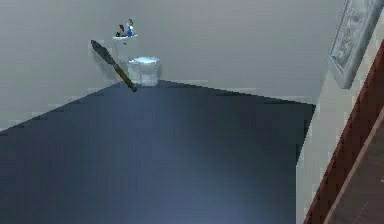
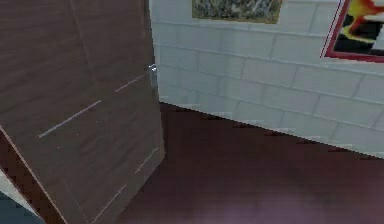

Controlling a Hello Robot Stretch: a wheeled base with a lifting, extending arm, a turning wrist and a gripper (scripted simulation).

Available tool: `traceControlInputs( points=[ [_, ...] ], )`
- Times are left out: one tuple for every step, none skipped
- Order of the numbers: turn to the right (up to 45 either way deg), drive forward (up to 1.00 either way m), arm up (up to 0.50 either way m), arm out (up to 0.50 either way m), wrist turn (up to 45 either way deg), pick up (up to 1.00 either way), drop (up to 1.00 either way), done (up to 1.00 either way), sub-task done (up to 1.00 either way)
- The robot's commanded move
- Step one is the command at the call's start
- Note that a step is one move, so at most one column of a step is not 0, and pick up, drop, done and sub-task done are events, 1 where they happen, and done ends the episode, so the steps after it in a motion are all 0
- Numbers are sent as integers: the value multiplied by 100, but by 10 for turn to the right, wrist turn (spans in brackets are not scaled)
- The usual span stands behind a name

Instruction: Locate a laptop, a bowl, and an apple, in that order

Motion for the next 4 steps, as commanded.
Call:
traceControlInputs(
  points=[
    [0,30,0,0,0,0,0,0,0],
    [-150,0,0,0,0,0,0,0,0],
    [0,25,0,0,0,0,0,0,0],
    [450,0,0,0,0,0,0,0,0]
  ],
)
